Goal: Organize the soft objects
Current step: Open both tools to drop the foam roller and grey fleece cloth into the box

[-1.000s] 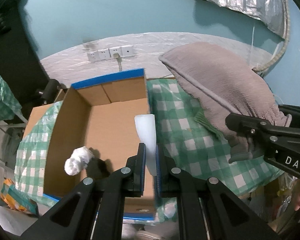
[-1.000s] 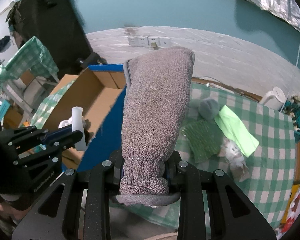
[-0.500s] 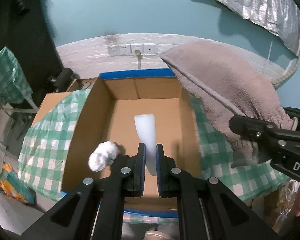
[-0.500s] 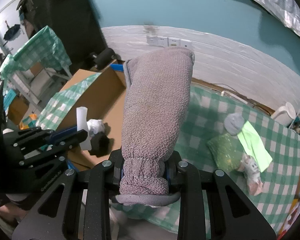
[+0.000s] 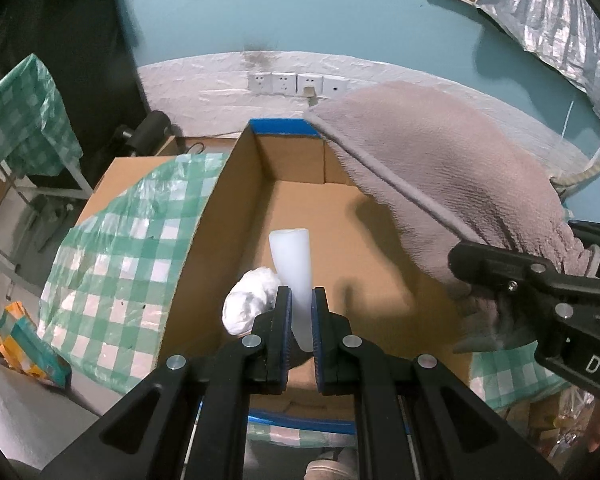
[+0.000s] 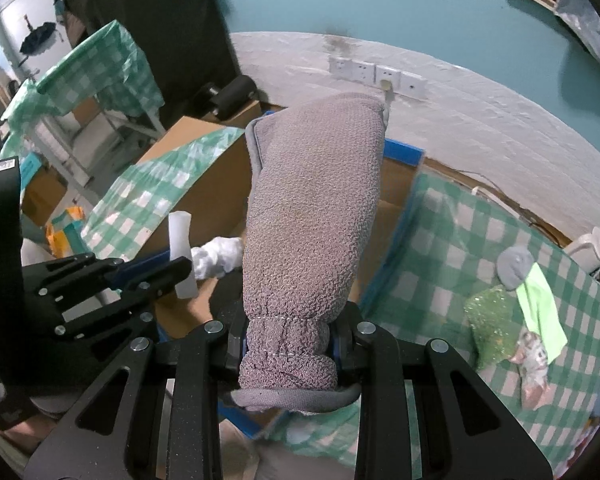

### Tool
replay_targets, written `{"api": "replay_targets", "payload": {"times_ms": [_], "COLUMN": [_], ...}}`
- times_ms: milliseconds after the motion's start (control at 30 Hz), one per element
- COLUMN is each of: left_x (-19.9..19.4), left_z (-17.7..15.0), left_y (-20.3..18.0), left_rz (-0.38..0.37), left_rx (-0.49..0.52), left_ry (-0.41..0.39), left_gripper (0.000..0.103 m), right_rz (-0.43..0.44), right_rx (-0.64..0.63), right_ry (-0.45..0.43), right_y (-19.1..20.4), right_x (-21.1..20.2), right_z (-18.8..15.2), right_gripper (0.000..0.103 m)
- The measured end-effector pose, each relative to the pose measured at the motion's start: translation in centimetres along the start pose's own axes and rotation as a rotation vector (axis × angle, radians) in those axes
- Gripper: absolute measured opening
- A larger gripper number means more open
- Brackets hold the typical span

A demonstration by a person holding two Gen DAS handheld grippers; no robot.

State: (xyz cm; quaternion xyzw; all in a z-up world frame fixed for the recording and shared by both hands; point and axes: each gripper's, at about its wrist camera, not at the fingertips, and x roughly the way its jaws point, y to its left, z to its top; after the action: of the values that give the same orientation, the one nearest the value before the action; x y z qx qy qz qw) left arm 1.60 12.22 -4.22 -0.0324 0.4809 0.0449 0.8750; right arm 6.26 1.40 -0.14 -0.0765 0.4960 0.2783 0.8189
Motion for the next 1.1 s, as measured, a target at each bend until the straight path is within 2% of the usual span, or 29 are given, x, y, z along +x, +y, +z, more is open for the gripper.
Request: {"api": "replay_targets", "payload": {"times_ms": [367, 433, 467, 600, 667, 733, 800, 1100], "left_x": [1.6, 2.0, 2.2, 2.5, 2.3, 2.1, 1.9, 0.6], "left_z": [-0.4, -0.5, -0.5, -0.5, -0.5, -0.4, -0.3, -0.3], "left_y": [1.7, 2.0, 2.1, 2.6, 2.9, 3.0, 3.1, 1.9], "left_rz": [-0.008, -0.006, -0.005, 0.007, 0.009, 0.005, 0.001, -0.011], "left_rx": [-0.040, -0.048, -0.051, -0.073, -0.081, -0.085, -0.090, -0.044], "left_ry": [0.037, 0.048, 0.056, 0.069, 0.061, 0.057, 0.051, 0.014], "left_gripper": [0.010, 0.012, 0.014, 0.029, 0.032, 0.035, 0.043, 0.050], "right_rz": [0.019, 0.022, 0.024, -0.011, -0.036, -0.039, -0.036, -0.053], "right_rx": [-0.011, -0.012, -0.010, 0.011, 0.023, 0.032, 0.036, 0.057], "right_ry": [0.055, 0.061, 0.062, 0.059, 0.046, 0.028, 0.021, 0.005], "right_y": [2.0, 2.2, 2.3, 2.3, 2.2, 1.9, 1.7, 0.4], "right_x": [2.8, 3.2, 3.3, 3.8, 3.7, 3.4, 3.1, 2.2], "right_z": [0.5, 0.4, 0.4, 0.5, 0.6, 0.7, 0.8, 0.5], "right_gripper": [0.028, 0.032, 0.038, 0.051, 0.063, 0.065, 0.066, 0.067]}}
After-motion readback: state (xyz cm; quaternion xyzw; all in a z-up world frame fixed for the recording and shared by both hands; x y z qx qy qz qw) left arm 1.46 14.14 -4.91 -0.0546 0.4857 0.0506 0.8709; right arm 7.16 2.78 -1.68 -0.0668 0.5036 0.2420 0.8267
